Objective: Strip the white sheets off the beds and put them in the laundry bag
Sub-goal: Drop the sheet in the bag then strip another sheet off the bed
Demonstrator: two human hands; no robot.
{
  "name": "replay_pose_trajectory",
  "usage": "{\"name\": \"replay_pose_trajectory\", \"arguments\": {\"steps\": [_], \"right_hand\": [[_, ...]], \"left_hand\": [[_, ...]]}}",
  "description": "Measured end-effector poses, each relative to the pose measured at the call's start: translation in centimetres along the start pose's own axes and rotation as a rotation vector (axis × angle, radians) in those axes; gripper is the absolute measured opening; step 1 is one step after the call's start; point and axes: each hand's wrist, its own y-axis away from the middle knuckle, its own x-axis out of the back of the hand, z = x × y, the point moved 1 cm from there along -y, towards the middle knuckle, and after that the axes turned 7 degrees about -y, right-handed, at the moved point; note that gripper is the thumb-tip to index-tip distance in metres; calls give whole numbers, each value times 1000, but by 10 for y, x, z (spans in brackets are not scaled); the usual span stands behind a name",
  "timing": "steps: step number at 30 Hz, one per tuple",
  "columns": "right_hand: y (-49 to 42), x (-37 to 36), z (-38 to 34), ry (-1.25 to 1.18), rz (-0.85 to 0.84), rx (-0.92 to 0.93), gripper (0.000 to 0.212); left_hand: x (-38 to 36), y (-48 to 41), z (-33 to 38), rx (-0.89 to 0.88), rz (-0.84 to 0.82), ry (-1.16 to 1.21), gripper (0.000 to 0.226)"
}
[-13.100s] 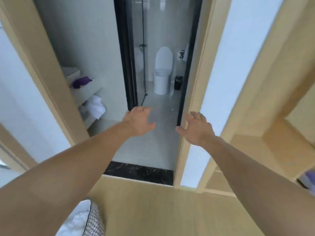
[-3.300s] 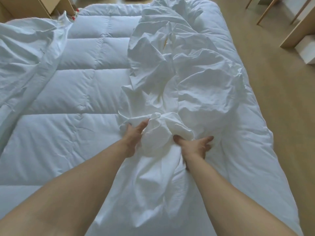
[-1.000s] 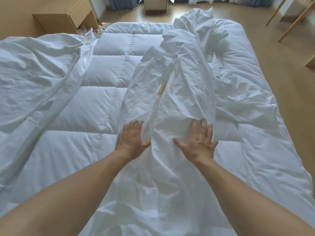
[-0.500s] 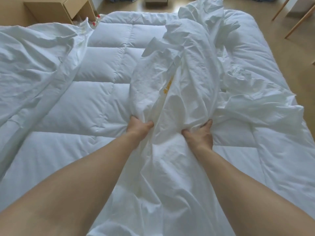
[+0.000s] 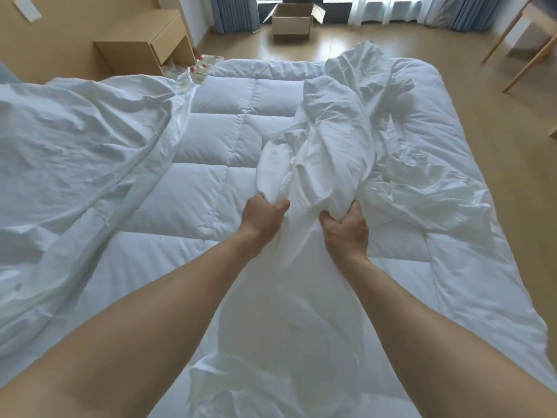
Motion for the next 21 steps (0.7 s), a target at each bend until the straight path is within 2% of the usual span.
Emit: {"name": "replay_pose_trajectory", "arguments": {"steps": [5, 10, 12, 16, 19, 21], "right_hand": [[41, 17, -36, -60, 18, 80, 46], [113, 39, -51, -79, 83, 113, 58], [153, 46, -51, -87, 124, 112, 62], [238, 49, -39, -114, 180, 72, 52], [303, 44, -12, -144, 166, 16, 39], [343, 40, 12, -141, 147, -41, 40]], "left_hand": [[32, 47, 21, -98, 37, 2, 57], [51, 111, 5, -183, 63, 1, 48], [59, 143, -12, -200, 42, 8, 55], [84, 208, -60, -205, 11, -9, 55], [99, 254, -117, -161, -29, -27, 57], [105, 281, -158, -109, -59, -33, 64]]}}
